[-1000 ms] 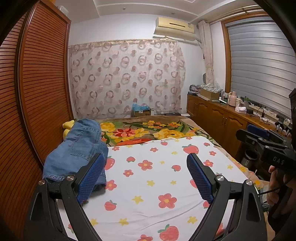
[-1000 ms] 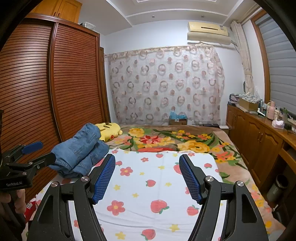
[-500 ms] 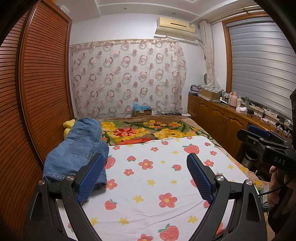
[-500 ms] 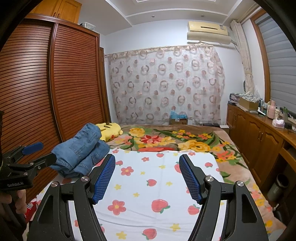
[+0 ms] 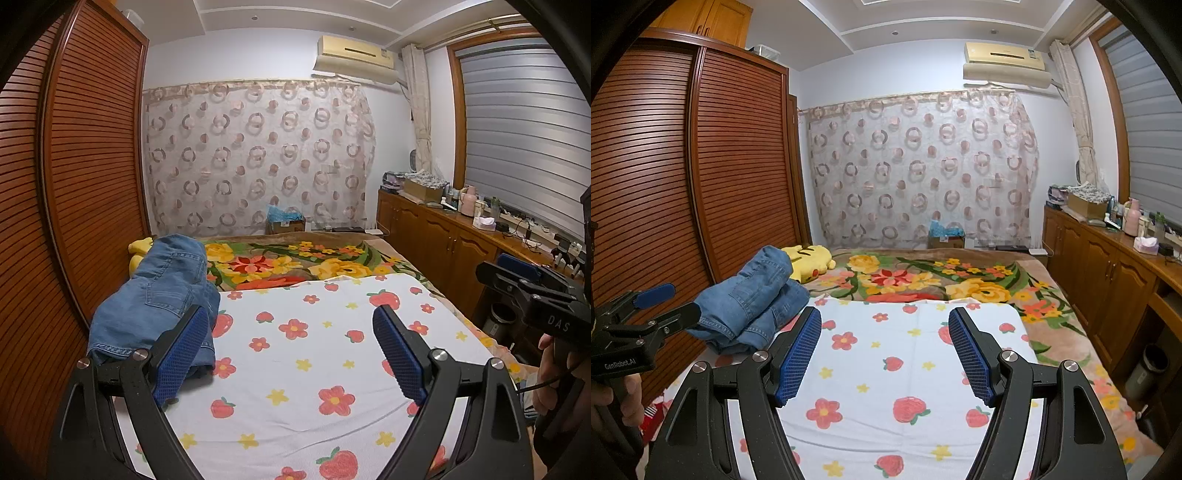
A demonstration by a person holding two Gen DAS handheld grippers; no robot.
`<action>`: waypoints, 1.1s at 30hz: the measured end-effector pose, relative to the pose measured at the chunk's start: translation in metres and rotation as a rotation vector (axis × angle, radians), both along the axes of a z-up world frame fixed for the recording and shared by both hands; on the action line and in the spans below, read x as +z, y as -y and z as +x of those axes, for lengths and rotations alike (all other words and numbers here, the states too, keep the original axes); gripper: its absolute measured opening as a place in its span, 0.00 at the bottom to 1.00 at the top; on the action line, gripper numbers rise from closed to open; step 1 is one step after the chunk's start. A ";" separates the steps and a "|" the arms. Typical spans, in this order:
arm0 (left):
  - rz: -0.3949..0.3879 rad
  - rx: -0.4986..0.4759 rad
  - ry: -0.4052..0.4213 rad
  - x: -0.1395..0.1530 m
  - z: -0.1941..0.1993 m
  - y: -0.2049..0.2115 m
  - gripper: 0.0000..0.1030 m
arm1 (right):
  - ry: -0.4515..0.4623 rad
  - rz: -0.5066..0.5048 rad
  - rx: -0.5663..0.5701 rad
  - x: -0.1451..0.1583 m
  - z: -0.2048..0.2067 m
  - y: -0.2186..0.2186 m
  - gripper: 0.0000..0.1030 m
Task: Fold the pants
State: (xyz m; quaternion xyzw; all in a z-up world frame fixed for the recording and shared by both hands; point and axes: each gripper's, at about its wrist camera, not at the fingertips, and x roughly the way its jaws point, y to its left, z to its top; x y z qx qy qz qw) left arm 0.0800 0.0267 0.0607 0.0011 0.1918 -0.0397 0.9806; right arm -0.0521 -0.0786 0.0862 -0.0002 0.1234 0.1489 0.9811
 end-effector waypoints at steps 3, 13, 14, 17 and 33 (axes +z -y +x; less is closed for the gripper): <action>0.000 0.001 -0.002 0.000 0.000 -0.001 0.88 | 0.001 -0.001 0.001 0.000 0.000 0.000 0.71; -0.001 -0.001 -0.001 0.000 0.000 -0.001 0.88 | 0.001 0.000 -0.002 0.000 0.000 0.000 0.71; -0.001 0.000 0.000 0.000 0.000 -0.001 0.88 | 0.001 0.000 -0.002 -0.001 -0.001 0.000 0.71; -0.003 0.000 -0.001 -0.001 0.000 -0.002 0.88 | -0.001 0.003 -0.002 0.000 -0.001 0.000 0.71; -0.005 0.001 0.000 0.000 -0.001 -0.004 0.88 | 0.002 -0.001 -0.009 -0.001 -0.002 -0.003 0.71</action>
